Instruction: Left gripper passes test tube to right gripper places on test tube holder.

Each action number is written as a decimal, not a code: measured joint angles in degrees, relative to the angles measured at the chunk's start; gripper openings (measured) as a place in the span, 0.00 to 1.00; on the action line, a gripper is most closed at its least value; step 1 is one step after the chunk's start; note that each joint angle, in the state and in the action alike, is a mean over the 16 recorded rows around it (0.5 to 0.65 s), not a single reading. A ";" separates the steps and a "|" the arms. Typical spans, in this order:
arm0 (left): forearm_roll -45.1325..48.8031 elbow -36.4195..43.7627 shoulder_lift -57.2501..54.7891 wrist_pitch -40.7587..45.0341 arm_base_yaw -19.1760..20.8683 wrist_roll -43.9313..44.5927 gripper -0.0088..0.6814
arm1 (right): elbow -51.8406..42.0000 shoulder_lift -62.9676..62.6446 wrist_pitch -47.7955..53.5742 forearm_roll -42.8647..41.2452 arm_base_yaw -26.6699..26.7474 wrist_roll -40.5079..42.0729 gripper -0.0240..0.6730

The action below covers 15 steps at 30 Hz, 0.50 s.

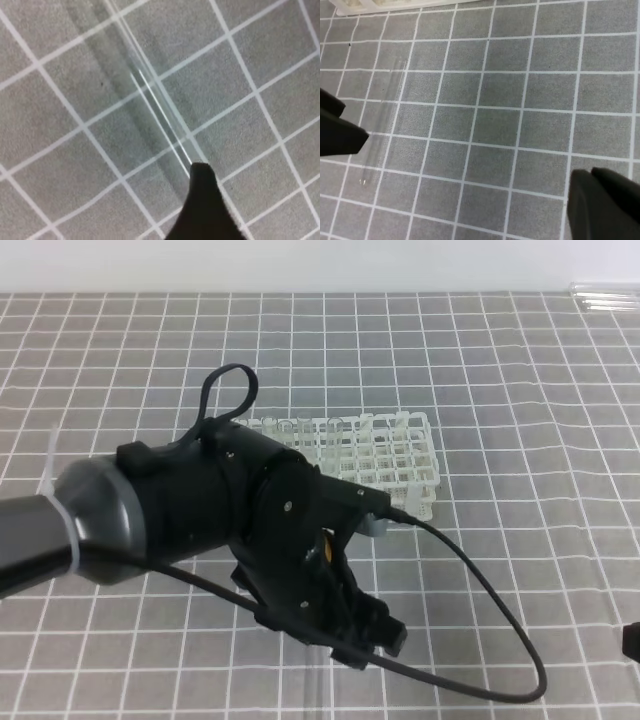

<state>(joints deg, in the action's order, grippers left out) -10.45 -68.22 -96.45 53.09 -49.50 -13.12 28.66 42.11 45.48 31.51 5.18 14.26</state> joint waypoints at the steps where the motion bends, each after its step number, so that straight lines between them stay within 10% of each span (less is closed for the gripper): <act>1: 0.43 0.01 0.08 0.29 -0.21 -0.89 0.64 | 0.00 0.00 0.01 0.01 0.00 0.00 0.02; 15: 8.27 -0.01 -2.06 0.07 -3.43 -11.22 0.66 | 0.00 0.00 0.12 0.08 0.00 0.00 0.02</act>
<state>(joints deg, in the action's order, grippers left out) -2.17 -68.23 -98.51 53.16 -52.93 -24.34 28.66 42.11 45.61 31.59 5.18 14.26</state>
